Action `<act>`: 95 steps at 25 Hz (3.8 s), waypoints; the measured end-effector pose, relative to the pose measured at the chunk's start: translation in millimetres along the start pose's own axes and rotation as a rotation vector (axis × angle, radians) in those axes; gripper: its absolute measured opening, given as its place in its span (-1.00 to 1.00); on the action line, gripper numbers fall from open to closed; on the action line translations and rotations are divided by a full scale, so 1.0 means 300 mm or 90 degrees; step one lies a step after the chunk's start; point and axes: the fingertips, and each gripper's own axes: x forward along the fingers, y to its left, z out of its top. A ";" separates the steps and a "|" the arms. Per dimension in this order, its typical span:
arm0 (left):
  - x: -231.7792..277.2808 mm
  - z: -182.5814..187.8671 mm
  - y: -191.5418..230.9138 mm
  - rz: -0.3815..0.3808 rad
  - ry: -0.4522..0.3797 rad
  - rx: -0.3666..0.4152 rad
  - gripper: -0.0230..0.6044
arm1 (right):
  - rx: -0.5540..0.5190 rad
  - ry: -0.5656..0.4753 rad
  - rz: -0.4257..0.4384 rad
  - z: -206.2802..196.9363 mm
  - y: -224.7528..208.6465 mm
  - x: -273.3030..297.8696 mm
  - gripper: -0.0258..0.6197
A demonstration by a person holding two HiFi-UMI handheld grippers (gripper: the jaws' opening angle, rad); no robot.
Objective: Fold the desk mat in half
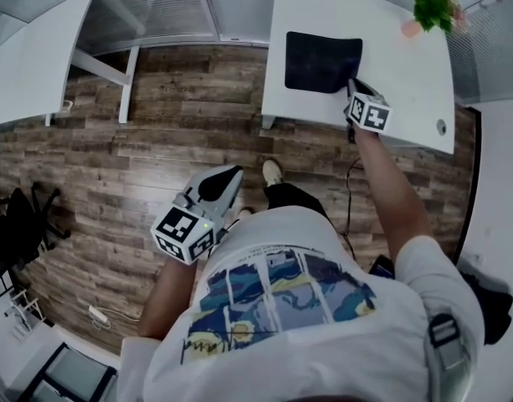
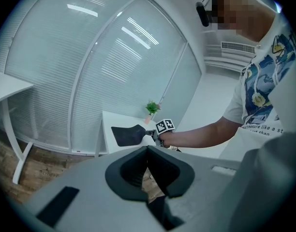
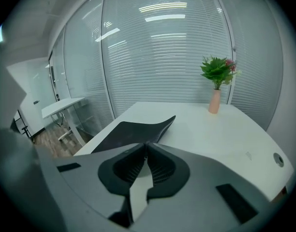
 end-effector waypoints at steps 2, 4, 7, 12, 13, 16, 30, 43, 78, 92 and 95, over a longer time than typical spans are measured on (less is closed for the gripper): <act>-0.028 -0.006 0.002 0.006 -0.005 0.001 -0.92 | -0.008 -0.005 0.006 0.014 0.033 0.001 -0.86; -0.056 -0.009 0.005 0.011 -0.010 0.001 -0.92 | -0.013 -0.008 0.011 0.026 0.064 -0.004 -0.86; -0.086 -0.015 0.008 0.018 -0.017 -0.002 -0.92 | -0.018 -0.010 0.013 0.035 0.088 -0.007 -0.86; -0.127 -0.036 0.003 0.027 -0.023 -0.004 -0.92 | -0.044 -0.015 0.026 0.042 0.141 -0.012 -0.86; -0.134 -0.039 0.001 0.029 -0.025 -0.005 -0.92 | -0.051 -0.016 0.029 0.043 0.153 -0.014 -0.86; -0.143 -0.045 0.003 0.034 -0.031 -0.006 -0.92 | -0.062 -0.017 0.037 0.050 0.182 -0.007 -0.86; -0.195 -0.064 0.034 0.062 -0.049 -0.027 -0.92 | -0.129 0.002 0.083 0.041 0.347 0.048 -0.86; -0.242 -0.082 0.048 0.104 -0.051 -0.038 -0.92 | -0.182 0.042 0.126 -0.036 0.475 0.136 -0.86; -0.284 -0.094 0.053 0.144 -0.038 -0.052 -0.92 | -0.203 0.098 0.168 -0.196 0.611 0.242 -0.72; -0.326 -0.109 0.019 0.094 -0.037 -0.029 -0.92 | -0.160 0.083 0.198 -0.230 0.671 0.086 -0.79; -0.332 -0.118 -0.003 0.074 -0.033 -0.018 -0.92 | -0.148 0.081 0.206 -0.253 0.683 0.021 -0.83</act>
